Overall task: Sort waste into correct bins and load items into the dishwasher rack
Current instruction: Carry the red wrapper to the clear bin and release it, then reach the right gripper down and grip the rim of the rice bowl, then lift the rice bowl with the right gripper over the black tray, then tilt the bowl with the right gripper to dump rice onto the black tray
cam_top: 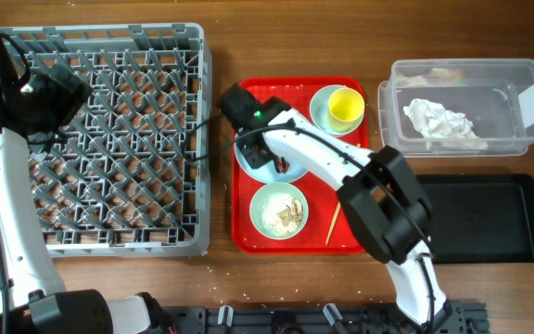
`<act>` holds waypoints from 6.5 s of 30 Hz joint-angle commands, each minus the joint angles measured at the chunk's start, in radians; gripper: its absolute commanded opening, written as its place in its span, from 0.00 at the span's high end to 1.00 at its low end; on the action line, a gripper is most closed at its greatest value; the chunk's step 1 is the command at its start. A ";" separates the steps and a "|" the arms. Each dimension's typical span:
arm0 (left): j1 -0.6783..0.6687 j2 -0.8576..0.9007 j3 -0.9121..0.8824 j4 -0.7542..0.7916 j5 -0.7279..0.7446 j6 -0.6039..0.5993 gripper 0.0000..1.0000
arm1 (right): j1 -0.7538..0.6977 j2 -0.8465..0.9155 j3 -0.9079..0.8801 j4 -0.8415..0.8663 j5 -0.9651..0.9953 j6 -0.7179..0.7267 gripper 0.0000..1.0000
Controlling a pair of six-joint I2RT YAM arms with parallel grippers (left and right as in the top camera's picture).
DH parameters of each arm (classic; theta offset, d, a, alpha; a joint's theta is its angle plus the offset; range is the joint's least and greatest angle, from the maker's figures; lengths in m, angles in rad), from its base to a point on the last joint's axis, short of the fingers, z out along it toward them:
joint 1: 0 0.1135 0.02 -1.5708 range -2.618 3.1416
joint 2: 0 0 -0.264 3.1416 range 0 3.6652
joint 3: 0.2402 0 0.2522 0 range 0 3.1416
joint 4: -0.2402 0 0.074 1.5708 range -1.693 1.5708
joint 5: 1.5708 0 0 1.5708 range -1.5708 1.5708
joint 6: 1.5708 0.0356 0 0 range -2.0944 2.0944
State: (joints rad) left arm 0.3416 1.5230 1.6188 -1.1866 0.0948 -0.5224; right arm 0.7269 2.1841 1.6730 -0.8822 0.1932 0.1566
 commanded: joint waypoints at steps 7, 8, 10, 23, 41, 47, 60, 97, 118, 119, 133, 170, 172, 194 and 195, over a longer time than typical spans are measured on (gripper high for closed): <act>0.005 -0.003 0.010 0.000 -0.003 -0.010 0.00 | -0.511 -0.376 0.096 -0.060 0.065 0.290 0.96; 0.005 -0.003 0.010 0.000 -0.003 -0.010 0.00 | -0.568 -0.376 0.096 -0.060 0.061 0.291 0.96; 0.005 -0.003 0.010 0.000 -0.003 -0.010 0.00 | -0.724 -0.340 0.092 -0.045 0.051 0.308 0.92; 0.005 -0.003 0.010 0.000 -0.003 -0.010 0.00 | -0.845 -0.379 0.092 -0.136 -0.481 0.240 0.00; 0.005 -0.003 0.010 0.000 -0.003 -0.010 0.00 | -0.259 -0.440 0.092 -0.098 -0.708 0.108 0.00; 0.005 -0.003 0.010 0.000 -0.003 -0.010 0.00 | -0.283 -0.441 0.092 -0.115 -0.401 0.296 0.00; 0.005 -0.003 0.010 0.000 -0.003 -0.010 0.00 | -0.814 -0.449 0.092 -0.272 -0.323 0.552 0.00; -0.064 -0.002 0.001 0.008 -0.096 -0.010 0.00 | -0.507 -0.448 0.016 -0.253 -0.537 0.297 0.00; -0.064 -0.002 0.001 0.007 -0.096 -0.010 0.00 | 0.251 -0.244 -0.351 0.071 -0.163 0.662 0.49; -0.064 -0.002 0.001 0.007 -0.096 -0.010 0.00 | 0.265 -0.217 -0.351 0.060 -0.155 0.660 0.50; -0.064 -0.002 0.001 0.007 -0.096 -0.010 0.00 | 0.285 -0.183 -0.293 -0.040 -0.104 0.625 0.70; -0.063 -0.002 0.001 0.007 -0.097 -0.010 0.00 | -1.091 -0.544 -0.095 -0.409 -0.444 0.339 0.96; -0.064 -0.002 0.001 0.007 -0.096 -0.010 0.00 | -1.190 -0.544 -0.124 -0.405 -0.521 0.286 0.96; -0.064 -0.002 0.001 0.007 -0.096 -0.010 0.00 | -1.726 -0.534 -0.568 -0.163 -1.403 -0.096 0.96; -0.064 -0.002 0.001 0.007 -0.096 -0.010 0.00 | -1.726 -0.531 -0.568 -0.154 -1.404 -0.084 0.96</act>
State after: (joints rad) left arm 0.2741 1.5230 1.6188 -1.1820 0.0116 -0.5270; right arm -0.9947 1.6501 1.1103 -1.0565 -1.1263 0.0761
